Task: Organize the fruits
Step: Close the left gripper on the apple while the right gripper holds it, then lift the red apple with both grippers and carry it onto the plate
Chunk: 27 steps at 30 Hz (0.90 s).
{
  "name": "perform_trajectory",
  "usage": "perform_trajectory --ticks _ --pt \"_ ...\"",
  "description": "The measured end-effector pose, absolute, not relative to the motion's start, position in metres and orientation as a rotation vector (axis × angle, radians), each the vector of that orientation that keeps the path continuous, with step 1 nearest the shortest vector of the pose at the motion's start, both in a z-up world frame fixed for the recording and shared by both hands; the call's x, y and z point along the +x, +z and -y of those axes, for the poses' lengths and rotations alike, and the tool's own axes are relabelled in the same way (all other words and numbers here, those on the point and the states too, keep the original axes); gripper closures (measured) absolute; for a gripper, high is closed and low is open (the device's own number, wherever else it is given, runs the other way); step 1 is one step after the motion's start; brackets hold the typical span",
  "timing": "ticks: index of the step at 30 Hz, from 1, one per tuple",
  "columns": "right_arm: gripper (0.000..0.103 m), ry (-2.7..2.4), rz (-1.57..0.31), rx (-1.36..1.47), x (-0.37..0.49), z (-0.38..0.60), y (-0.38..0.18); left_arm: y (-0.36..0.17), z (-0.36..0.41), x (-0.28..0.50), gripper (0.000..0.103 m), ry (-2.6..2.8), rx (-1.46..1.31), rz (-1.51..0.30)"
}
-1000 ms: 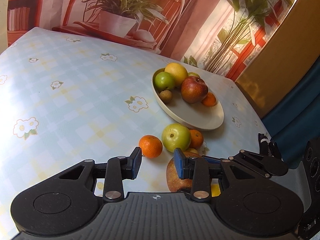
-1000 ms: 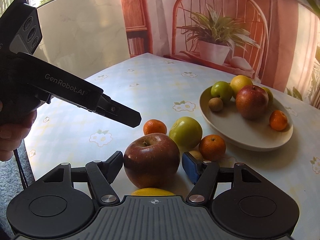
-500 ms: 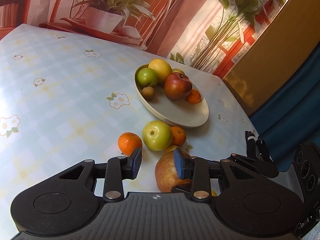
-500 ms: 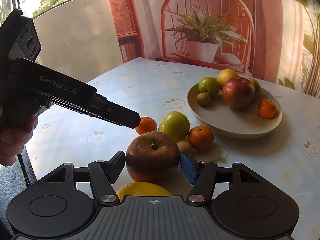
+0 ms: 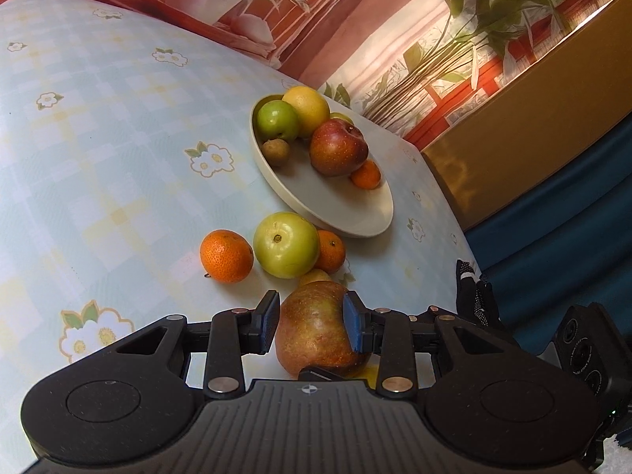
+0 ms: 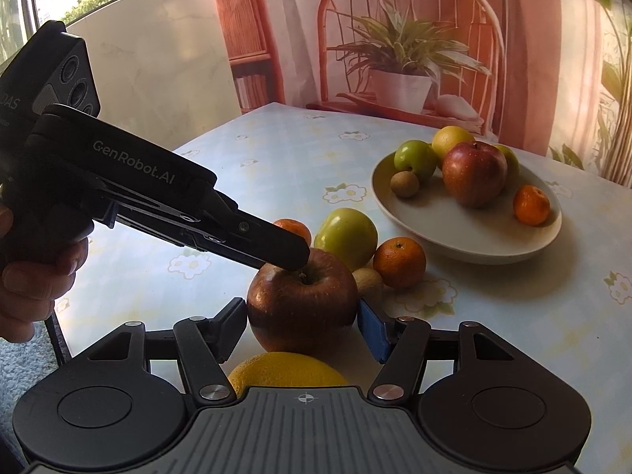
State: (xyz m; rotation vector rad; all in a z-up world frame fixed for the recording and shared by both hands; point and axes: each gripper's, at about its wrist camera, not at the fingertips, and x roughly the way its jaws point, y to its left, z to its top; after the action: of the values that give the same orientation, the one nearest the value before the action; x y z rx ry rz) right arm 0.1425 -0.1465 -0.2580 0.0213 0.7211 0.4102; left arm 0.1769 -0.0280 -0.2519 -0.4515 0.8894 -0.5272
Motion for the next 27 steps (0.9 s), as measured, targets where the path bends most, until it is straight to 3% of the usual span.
perform_trajectory --ticks 18,27 --pt "0.047 0.399 -0.758 0.02 0.144 0.147 -0.258 -0.262 0.028 0.183 0.065 -0.551 -0.533 -0.917" --pt "0.047 0.388 -0.676 0.023 0.15 0.156 -0.237 -0.231 0.031 0.19 0.065 -0.567 -0.493 -0.847"
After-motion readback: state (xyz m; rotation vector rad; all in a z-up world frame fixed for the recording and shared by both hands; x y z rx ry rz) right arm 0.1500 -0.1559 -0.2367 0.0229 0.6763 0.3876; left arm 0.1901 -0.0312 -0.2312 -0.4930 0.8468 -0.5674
